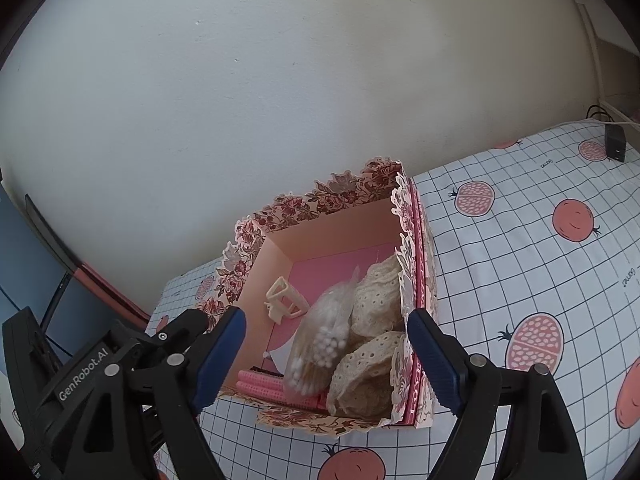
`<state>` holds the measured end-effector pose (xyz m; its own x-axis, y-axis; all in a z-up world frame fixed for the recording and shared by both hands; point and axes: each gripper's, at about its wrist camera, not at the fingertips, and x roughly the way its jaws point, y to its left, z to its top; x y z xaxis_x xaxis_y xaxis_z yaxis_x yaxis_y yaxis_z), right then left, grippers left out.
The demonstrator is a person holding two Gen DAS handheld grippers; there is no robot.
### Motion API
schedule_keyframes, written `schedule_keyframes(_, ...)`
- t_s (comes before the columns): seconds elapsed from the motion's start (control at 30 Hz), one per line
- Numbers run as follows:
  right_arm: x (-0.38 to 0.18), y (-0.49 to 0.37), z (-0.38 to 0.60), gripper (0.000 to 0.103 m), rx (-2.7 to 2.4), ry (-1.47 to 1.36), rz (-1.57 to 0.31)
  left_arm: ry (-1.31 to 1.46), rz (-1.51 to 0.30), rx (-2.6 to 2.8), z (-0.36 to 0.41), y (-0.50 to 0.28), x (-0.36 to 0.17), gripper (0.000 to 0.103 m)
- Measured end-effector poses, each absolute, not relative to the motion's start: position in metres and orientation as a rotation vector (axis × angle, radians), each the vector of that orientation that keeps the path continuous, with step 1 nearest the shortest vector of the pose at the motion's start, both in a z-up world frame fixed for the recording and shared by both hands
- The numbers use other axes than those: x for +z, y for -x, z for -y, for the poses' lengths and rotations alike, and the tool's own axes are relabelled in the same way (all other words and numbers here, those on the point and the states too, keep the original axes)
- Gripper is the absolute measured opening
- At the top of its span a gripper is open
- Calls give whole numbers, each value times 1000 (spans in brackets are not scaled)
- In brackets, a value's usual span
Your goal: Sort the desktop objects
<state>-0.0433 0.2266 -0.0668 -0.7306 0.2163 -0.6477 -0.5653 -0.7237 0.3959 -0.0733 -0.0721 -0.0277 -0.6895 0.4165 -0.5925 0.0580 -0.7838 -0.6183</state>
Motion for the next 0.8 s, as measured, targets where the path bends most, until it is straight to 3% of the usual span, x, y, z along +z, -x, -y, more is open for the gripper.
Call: schedule_keyframes(0.8,-35,8,-249,86,2396,915,-745,1218,772,2608,39,58,6,69)
